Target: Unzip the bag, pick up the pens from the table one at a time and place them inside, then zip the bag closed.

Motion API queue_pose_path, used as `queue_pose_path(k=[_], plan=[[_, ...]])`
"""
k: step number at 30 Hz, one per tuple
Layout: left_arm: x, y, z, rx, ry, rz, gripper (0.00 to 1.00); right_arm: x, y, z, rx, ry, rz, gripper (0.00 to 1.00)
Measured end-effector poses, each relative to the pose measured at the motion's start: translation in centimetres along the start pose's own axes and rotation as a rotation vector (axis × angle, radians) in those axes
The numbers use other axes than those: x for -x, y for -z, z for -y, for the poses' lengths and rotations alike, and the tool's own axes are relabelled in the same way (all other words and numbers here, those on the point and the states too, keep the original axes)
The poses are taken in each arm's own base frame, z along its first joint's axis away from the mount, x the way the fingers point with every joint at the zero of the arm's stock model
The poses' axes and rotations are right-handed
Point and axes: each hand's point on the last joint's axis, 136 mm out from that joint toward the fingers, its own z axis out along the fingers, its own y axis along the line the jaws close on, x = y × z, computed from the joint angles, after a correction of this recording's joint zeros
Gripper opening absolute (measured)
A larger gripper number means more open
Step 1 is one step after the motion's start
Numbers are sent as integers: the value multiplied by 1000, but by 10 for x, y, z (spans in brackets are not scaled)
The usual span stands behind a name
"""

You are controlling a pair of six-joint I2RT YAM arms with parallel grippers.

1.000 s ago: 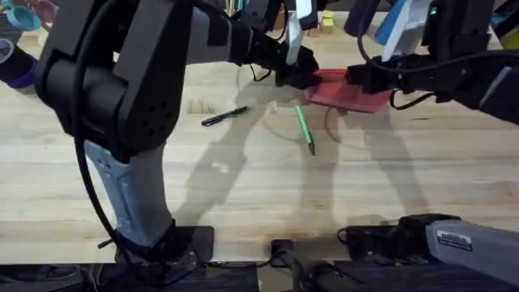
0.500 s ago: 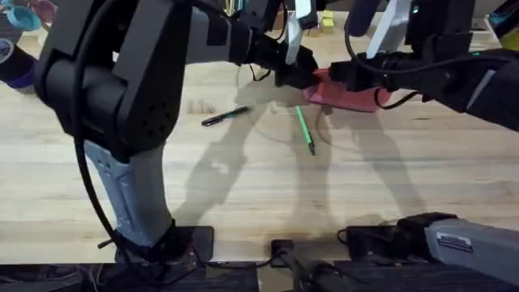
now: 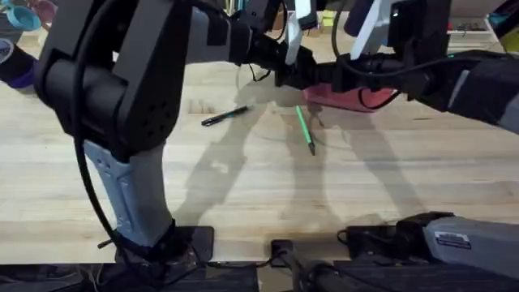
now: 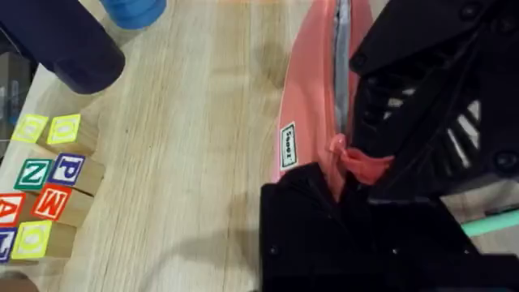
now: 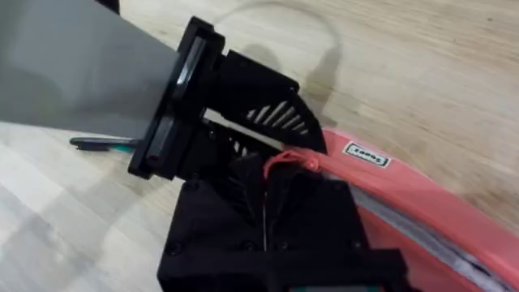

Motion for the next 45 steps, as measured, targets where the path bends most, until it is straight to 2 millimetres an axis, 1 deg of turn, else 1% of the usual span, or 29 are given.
queue_pose_path(k=[5, 6, 7, 9, 10, 14, 15, 18, 19, 20, 22, 23, 27, 29, 33, 35, 38, 42, 44, 45], plan=[[0, 0, 0, 0, 0, 0, 77, 0, 0, 0, -1, -1, 0, 29], [0, 0, 0, 0, 0, 0, 77, 0, 0, 0, -2, -3, 0, 51], [0, 0, 0, 0, 0, 0, 77, 0, 0, 0, -3, -5, 1, 94], [0, 0, 0, -1, -1, 1, 77, 2, 1, 4, -22, -2, 7, 244], [0, 0, 0, -2, 0, 2, 77, 2, 2, 6, -32, -3, 8, 292], [1, 0, 0, -2, -1, 2, 76, 5, 11, 6, -59, 7, 15, 560], [1, 0, 0, -2, -1, 3, 76, 4, 16, 4, -63, 11, 13, 614], [1, 0, 0, -2, -1, 3, 76, 4, 29, 0, -79, 22, 12, 660], [1, 0, 0, -2, -1, 2, 76, 4, 34, -1, -87, 24, 9, 704], [1, 0, 0, -2, -1, 2, 76, 2, 39, -1, -98, 26, 5, 775], [1, 0, 0, -2, -1, 3, 76, -1, 50, -1, -119, 38, -4, 962], [1, 0, 0, -2, -1, 3, 76, -3, 56, -1, -133, 40, -12, 986], [1, 0, 0, -2, -1, 2, 75, -17, 80, 0, -187, 33, -51, 995], [1, 0, 0, -2, -1, 2, 74, -20, 92, 0, -209, 33, -59, 995], [1, 0, 0, -2, -1, 3, 73, -20, 117, -4, -244, 40, -48, 995], [1, 0, 0, -2, -1, 3, 73, -19, 126, -4, -258, 43, -37, 996], [1, 0, 0, -2, -1, 3, 73, -18, 134, -6, -267, 46, -23, 996], [1, 0, 0, -2, -1, 3, 74, -17, 135, -6, -271, 47, -20, 996], [1, 0, 0, -2, -1, 3, 121, -17, 136, -5, -274, 47, -20, 996], [1, 0, 0, -2, -3, 3, 234, -17, 136, -5, -275, 47, -20, 996]])
